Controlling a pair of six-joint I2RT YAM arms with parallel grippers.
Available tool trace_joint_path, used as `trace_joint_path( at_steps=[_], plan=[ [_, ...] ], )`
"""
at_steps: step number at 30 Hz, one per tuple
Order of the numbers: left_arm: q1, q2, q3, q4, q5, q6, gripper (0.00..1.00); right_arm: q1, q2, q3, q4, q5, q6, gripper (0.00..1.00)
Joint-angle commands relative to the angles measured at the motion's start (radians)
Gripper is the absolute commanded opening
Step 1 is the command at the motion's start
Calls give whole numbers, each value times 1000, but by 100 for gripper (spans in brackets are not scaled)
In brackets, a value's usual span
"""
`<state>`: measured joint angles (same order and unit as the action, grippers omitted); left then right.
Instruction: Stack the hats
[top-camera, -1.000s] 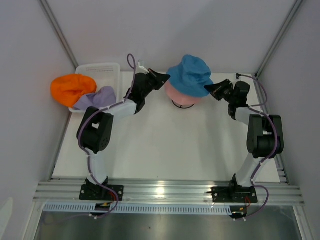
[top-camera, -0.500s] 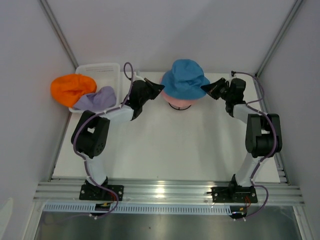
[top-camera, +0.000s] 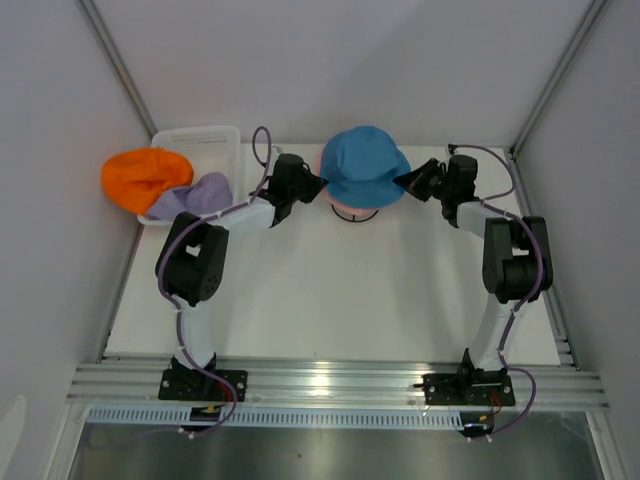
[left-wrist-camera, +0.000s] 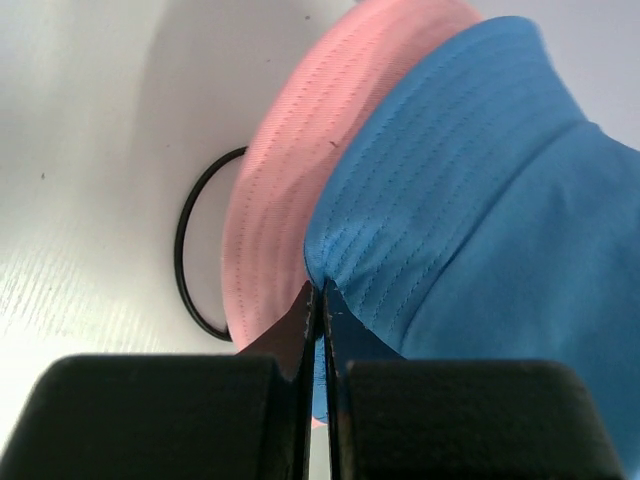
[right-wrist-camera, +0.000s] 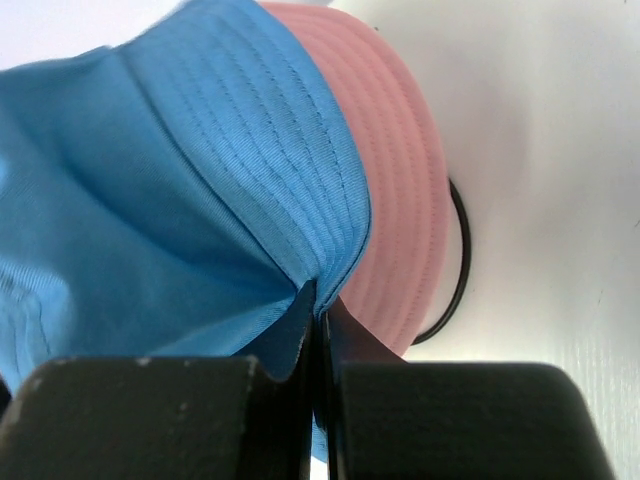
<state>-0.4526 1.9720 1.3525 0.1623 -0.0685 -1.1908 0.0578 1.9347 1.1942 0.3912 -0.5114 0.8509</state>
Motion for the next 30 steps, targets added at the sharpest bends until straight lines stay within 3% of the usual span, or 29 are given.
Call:
trace_joint_path(
  at_steps=[1,7,12,13,16,22,23,24,27,30],
  plan=[
    [6,42,56,-208,-39,-32,1,14,70,56,-72,22,-42,0],
    [12,108,140,-316,-10,-27,1,34,112,73,-106,13,-58,6],
    [12,62,79,-210,-7,17,1,31,80,73,-107,8,-79,33],
    [12,39,67,-210,-19,23,1,30,63,76,-115,8,-85,46],
    [12,4,45,-146,-13,94,1,17,32,91,-143,14,-111,66],
    [15,-28,63,-115,33,145,2,-27,-68,96,-155,43,-147,66],
    [14,-28,69,-118,44,154,4,-33,-77,96,-149,44,-147,65],
    [14,-28,83,-119,58,160,20,-39,-91,97,-140,40,-147,63],
    [15,-60,71,-118,46,177,50,-47,-91,120,-118,13,-144,54],
    [31,-99,62,-136,35,214,64,-46,-82,149,-110,-19,-147,54]
  ],
)
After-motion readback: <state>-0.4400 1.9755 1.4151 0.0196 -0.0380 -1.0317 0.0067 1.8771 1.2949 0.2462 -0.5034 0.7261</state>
